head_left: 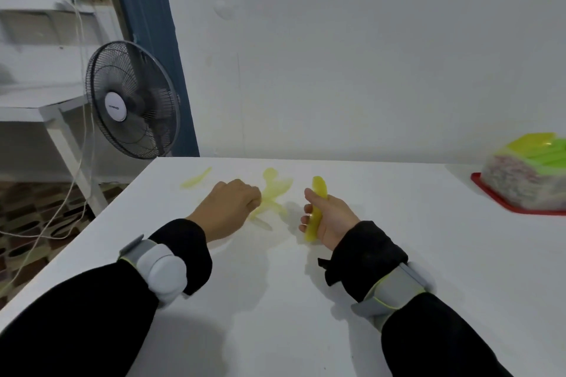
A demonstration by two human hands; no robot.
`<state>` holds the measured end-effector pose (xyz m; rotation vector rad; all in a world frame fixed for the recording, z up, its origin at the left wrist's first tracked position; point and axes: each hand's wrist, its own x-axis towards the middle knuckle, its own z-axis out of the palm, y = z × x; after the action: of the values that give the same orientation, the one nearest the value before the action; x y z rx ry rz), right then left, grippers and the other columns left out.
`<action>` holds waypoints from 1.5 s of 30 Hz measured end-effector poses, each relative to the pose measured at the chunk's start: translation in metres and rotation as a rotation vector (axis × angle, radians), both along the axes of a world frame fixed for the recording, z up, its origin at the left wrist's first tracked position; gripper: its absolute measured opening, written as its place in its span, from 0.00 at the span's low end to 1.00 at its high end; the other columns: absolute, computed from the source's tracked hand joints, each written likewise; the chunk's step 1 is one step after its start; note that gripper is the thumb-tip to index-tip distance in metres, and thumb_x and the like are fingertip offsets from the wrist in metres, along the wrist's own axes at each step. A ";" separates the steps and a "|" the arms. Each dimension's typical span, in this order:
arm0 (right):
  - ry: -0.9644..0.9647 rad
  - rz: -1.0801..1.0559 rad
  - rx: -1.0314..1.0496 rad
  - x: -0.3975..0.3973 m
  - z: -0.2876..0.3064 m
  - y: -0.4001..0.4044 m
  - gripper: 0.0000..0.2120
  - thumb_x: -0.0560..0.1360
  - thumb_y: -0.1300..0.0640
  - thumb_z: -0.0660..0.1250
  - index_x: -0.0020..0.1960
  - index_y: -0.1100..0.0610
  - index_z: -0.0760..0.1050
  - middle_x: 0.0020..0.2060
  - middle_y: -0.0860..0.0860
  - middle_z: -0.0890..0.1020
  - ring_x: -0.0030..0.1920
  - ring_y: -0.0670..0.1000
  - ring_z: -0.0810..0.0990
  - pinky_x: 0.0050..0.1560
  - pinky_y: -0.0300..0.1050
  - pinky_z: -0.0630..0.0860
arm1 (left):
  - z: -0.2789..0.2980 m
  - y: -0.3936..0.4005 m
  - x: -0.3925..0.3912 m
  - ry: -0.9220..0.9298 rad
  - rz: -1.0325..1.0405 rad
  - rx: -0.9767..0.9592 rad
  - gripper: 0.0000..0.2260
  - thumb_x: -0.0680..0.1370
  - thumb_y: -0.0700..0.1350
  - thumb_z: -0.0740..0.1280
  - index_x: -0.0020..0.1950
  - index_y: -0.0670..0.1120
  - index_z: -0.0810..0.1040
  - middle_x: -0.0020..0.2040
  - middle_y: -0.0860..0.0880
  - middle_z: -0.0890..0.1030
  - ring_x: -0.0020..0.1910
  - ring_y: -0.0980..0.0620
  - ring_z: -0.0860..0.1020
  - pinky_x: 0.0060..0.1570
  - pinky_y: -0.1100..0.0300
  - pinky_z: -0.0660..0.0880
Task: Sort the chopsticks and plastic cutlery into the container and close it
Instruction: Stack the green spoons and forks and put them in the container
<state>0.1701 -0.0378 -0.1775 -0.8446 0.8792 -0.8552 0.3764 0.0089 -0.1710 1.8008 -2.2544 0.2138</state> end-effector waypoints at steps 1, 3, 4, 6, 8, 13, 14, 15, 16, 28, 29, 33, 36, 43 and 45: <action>-0.044 -0.012 -0.001 -0.001 0.001 0.000 0.09 0.77 0.54 0.65 0.45 0.58 0.68 0.33 0.53 0.70 0.30 0.52 0.70 0.34 0.46 0.71 | 0.004 0.002 -0.010 0.110 0.013 0.041 0.08 0.82 0.44 0.55 0.47 0.46 0.73 0.42 0.50 0.77 0.45 0.48 0.72 0.47 0.54 0.67; -0.114 -0.023 -0.011 -0.002 0.002 0.001 0.09 0.77 0.53 0.64 0.46 0.59 0.69 0.35 0.53 0.71 0.30 0.52 0.70 0.36 0.46 0.72 | 0.008 0.006 -0.029 0.228 -0.021 0.108 0.08 0.82 0.46 0.55 0.49 0.46 0.72 0.43 0.48 0.78 0.43 0.46 0.74 0.46 0.52 0.71; -0.123 -0.015 -0.025 -0.002 0.003 0.001 0.10 0.77 0.52 0.63 0.46 0.59 0.70 0.36 0.53 0.72 0.30 0.51 0.70 0.36 0.46 0.72 | 0.008 0.007 -0.037 0.225 -0.032 0.127 0.09 0.82 0.47 0.55 0.50 0.46 0.72 0.44 0.47 0.79 0.43 0.45 0.74 0.46 0.51 0.72; -0.086 0.015 -0.063 -0.004 0.004 0.001 0.09 0.77 0.52 0.64 0.46 0.58 0.72 0.39 0.53 0.75 0.32 0.51 0.73 0.37 0.45 0.73 | 0.007 0.009 -0.050 0.185 -0.046 0.158 0.10 0.82 0.48 0.54 0.54 0.46 0.72 0.45 0.45 0.79 0.44 0.44 0.75 0.45 0.51 0.72; -0.059 0.030 -0.101 -0.007 0.004 0.001 0.06 0.76 0.55 0.66 0.44 0.58 0.73 0.39 0.53 0.78 0.33 0.51 0.76 0.36 0.43 0.74 | 0.008 0.008 -0.060 0.192 -0.049 0.230 0.11 0.82 0.48 0.54 0.58 0.46 0.72 0.44 0.44 0.78 0.42 0.43 0.76 0.41 0.53 0.70; -0.145 -0.077 -0.081 -0.016 0.002 -0.004 0.04 0.77 0.59 0.64 0.45 0.58 0.71 0.39 0.54 0.77 0.36 0.53 0.75 0.37 0.45 0.73 | 0.014 0.005 -0.059 0.285 -0.026 0.400 0.08 0.82 0.48 0.55 0.61 0.52 0.67 0.34 0.52 0.71 0.33 0.52 0.69 0.34 0.59 0.65; -0.180 -0.115 -0.075 -0.018 0.001 -0.006 0.04 0.78 0.60 0.63 0.45 0.58 0.70 0.39 0.55 0.77 0.36 0.54 0.75 0.37 0.45 0.72 | 0.015 0.004 -0.053 0.300 0.000 0.418 0.06 0.82 0.47 0.56 0.58 0.51 0.66 0.33 0.52 0.70 0.33 0.51 0.68 0.34 0.59 0.64; -0.206 -0.150 -0.075 -0.021 0.000 -0.009 0.04 0.78 0.60 0.62 0.45 0.57 0.69 0.40 0.55 0.77 0.36 0.54 0.75 0.37 0.45 0.71 | 0.016 0.002 -0.045 0.329 0.042 0.418 0.03 0.82 0.46 0.56 0.55 0.50 0.66 0.33 0.51 0.71 0.33 0.50 0.68 0.34 0.60 0.64; -0.226 -0.180 -0.078 -0.025 -0.001 -0.011 0.03 0.78 0.61 0.62 0.46 0.57 0.69 0.40 0.56 0.77 0.37 0.55 0.76 0.37 0.45 0.71 | 0.017 0.001 -0.038 0.374 0.094 0.400 0.02 0.81 0.44 0.56 0.52 0.49 0.67 0.34 0.51 0.72 0.34 0.50 0.69 0.34 0.60 0.64; -0.232 -0.097 -0.163 -0.013 -0.005 -0.010 0.05 0.78 0.67 0.59 0.53 0.63 0.72 0.39 0.56 0.76 0.37 0.52 0.76 0.38 0.39 0.76 | 0.019 -0.017 -0.102 1.166 0.272 0.350 0.08 0.76 0.36 0.59 0.40 0.45 0.72 0.33 0.50 0.69 0.31 0.54 0.66 0.28 0.64 0.60; -0.237 -0.085 -0.162 -0.013 -0.004 -0.009 0.04 0.79 0.66 0.59 0.50 0.63 0.72 0.39 0.56 0.76 0.38 0.52 0.77 0.36 0.38 0.77 | 0.019 -0.018 -0.105 1.162 0.273 0.326 0.06 0.77 0.37 0.60 0.41 0.44 0.73 0.34 0.50 0.70 0.31 0.54 0.66 0.29 0.64 0.61; -0.218 -0.107 -0.158 -0.009 -0.007 -0.011 0.06 0.79 0.61 0.59 0.50 0.63 0.73 0.41 0.57 0.77 0.40 0.52 0.78 0.38 0.40 0.78 | 0.010 -0.029 -0.115 1.143 0.309 0.281 0.05 0.78 0.40 0.59 0.43 0.44 0.71 0.38 0.50 0.72 0.36 0.52 0.69 0.32 0.62 0.63; -0.156 -0.150 -0.160 -0.004 -0.010 -0.012 0.09 0.79 0.59 0.60 0.55 0.63 0.73 0.48 0.59 0.79 0.46 0.55 0.80 0.50 0.49 0.78 | 0.007 -0.031 -0.127 1.070 0.353 0.221 0.05 0.78 0.39 0.56 0.49 0.45 0.71 0.43 0.49 0.74 0.41 0.50 0.72 0.33 0.61 0.66; -0.082 -0.142 -0.169 -0.003 -0.006 -0.020 0.11 0.79 0.57 0.61 0.56 0.64 0.72 0.46 0.58 0.79 0.46 0.55 0.80 0.50 0.49 0.77 | 0.006 -0.033 -0.130 0.887 0.227 0.036 0.07 0.76 0.35 0.55 0.43 0.46 0.69 0.37 0.49 0.71 0.36 0.48 0.70 0.32 0.61 0.65; -0.105 -0.158 -0.142 -0.006 -0.004 -0.024 0.12 0.79 0.56 0.61 0.55 0.65 0.72 0.44 0.59 0.78 0.44 0.55 0.79 0.48 0.47 0.76 | 0.007 -0.031 -0.129 0.884 0.158 0.063 0.09 0.77 0.36 0.56 0.41 0.42 0.75 0.41 0.47 0.75 0.41 0.47 0.73 0.37 0.62 0.68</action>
<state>0.1641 -0.0622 -0.1816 -0.8521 0.8072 -1.1010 0.2476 -0.0217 -0.1643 1.6314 -1.5011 -0.5317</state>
